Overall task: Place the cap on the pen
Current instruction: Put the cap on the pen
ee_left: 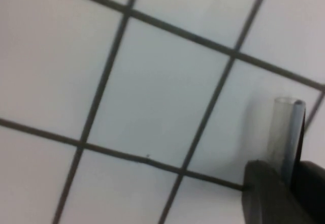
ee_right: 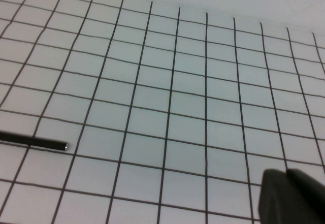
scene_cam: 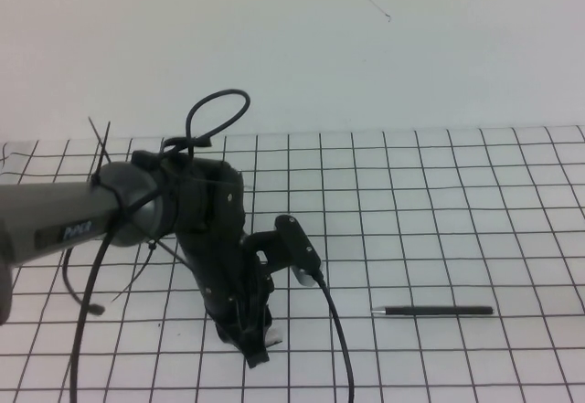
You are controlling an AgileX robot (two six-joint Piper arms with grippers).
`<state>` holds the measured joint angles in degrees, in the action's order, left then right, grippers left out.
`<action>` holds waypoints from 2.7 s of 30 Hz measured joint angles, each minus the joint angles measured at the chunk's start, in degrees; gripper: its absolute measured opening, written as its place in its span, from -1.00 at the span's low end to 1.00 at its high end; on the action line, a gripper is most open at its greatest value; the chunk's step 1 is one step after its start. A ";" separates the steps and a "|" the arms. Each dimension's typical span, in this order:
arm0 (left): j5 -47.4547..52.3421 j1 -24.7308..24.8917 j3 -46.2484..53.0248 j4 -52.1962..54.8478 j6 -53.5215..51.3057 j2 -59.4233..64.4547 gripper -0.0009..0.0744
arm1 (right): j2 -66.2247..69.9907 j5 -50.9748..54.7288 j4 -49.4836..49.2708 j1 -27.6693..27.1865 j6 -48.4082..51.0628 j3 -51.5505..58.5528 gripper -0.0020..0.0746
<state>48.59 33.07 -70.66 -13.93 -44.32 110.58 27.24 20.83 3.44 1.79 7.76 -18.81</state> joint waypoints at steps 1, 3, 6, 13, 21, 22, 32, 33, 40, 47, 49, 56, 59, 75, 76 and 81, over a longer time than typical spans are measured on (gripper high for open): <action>1.15 0.00 -1.05 0.13 0.00 0.24 -0.78 | 0.00 0.10 -0.20 0.00 0.00 0.00 -0.96; 3.89 0.00 -3.88 0.49 0.00 0.23 -0.78 | 0.00 0.50 -1.43 0.00 0.00 0.00 -0.96; 8.81 0.00 -8.76 0.64 0.40 0.23 -0.78 | 0.00 2.42 -3.44 0.00 1.25 0.00 -0.96; 20.51 0.00 -18.11 1.13 7.78 -2.01 -0.79 | 2.65 13.98 -19.41 1.06 26.94 -4.27 -0.95; 20.88 -0.10 -19.48 1.24 8.71 -7.78 -0.85 | 17.80 34.05 -27.44 1.06 37.69 -17.27 -0.95; 20.88 -0.10 -19.48 1.24 8.71 -8.66 -0.85 | 20.20 35.35 -29.50 1.06 40.07 -18.52 -0.95; 21.21 -0.10 -19.48 1.24 11.78 -17.10 -0.85 | 43.42 46.05 -38.62 2.49 51.32 -35.73 -0.95; 21.23 -0.10 -19.48 0.70 11.78 -17.58 -0.85 | 45.87 47.37 -38.31 3.50 51.50 -37.74 -0.95; 21.33 -0.10 -18.33 -2.11 12.00 -18.34 -0.85 | 60.54 49.06 -22.41 15.63 48.50 -50.85 -0.95; 21.22 -0.10 -12.39 1.24 14.02 -20.25 -0.85 | 71.16 46.22 -2.91 24.80 44.96 -57.70 -0.95; 21.22 -0.10 -9.98 4.54 14.02 -22.17 -0.85 | 72.84 43.86 -4.14 25.06 44.96 -58.27 -0.95; 21.33 -0.10 -5.95 5.48 14.15 -29.88 -0.85 | 78.99 40.38 -1.10 25.06 44.88 -58.36 -0.94; 21.33 -0.10 -5.68 2.97 14.25 -32.52 -0.85 | 81.82 40.62 1.96 25.06 44.43 -58.36 -0.82; 21.56 -0.10 -4.74 2.63 15.40 -37.67 -0.85 | 87.28 36.09 -0.64 25.06 45.59 -58.36 -0.03; 21.56 -0.10 -4.74 2.63 15.29 -37.67 -0.85 | 87.42 36.09 -0.79 25.06 45.84 -58.36 -0.05; 21.56 -0.10 -4.74 2.63 15.14 -37.67 -0.85 | 88.34 36.09 -1.01 25.06 46.22 -58.36 -0.23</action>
<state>70.15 32.97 -75.40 -11.30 -29.18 72.91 115.59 56.92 2.42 26.85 53.98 -77.17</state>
